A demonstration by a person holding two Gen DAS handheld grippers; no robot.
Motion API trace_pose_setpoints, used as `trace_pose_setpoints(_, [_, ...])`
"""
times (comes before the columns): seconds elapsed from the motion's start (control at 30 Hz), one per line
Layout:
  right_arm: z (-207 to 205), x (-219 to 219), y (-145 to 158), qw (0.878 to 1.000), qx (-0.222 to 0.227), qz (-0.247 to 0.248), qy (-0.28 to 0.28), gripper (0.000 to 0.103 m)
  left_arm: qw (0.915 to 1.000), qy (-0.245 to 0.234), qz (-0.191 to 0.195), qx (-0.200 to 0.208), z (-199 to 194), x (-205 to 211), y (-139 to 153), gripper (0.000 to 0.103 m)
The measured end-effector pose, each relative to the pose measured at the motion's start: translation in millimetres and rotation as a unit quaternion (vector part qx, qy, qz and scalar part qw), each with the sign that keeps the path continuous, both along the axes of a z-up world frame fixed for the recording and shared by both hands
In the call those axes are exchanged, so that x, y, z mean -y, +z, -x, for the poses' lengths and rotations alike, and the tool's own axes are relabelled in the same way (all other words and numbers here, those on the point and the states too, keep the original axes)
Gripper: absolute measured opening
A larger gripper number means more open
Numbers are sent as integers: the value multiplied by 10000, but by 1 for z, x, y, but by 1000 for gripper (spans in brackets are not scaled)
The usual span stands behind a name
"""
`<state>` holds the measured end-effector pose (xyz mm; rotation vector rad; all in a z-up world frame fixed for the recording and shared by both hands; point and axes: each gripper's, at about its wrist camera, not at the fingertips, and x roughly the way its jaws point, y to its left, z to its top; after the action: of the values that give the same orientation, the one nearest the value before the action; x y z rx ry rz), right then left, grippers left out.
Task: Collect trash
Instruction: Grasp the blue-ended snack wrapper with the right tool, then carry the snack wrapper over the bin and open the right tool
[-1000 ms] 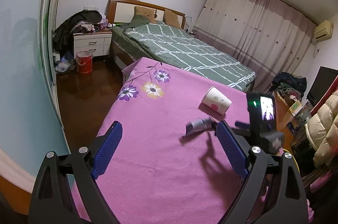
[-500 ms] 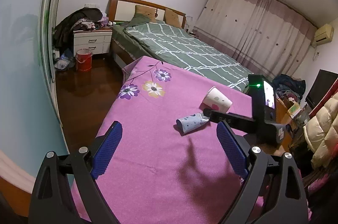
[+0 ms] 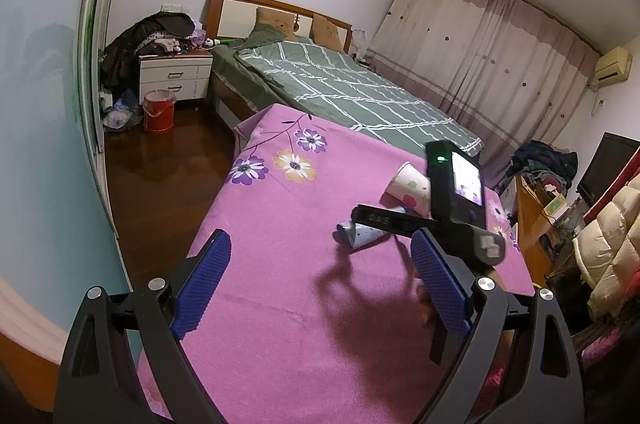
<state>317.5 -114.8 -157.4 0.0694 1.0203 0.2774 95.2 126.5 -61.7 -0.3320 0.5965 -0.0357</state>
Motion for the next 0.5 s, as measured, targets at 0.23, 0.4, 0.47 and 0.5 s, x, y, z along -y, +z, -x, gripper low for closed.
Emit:
trace_pose_setpoints(0.23, [-2,-3,1,9998,113,128,127,17,10000,29,19,-10,0,-3,0,90])
trace_pose_setpoints(0.4, [9,16,13,9994,307,-75,156,10,10000,-29,17,-33,-1,1,0,90])
trace_pose_setpoints(0.47, [17,27,20,9989,414,-122,156,10,10000,-76,17,-33,-2,3,-1,90])
trace_pose_setpoints(0.5, [24,36,25,9986,486,-164,153,10,9999,-101,20,-37,-3,4,-1,91])
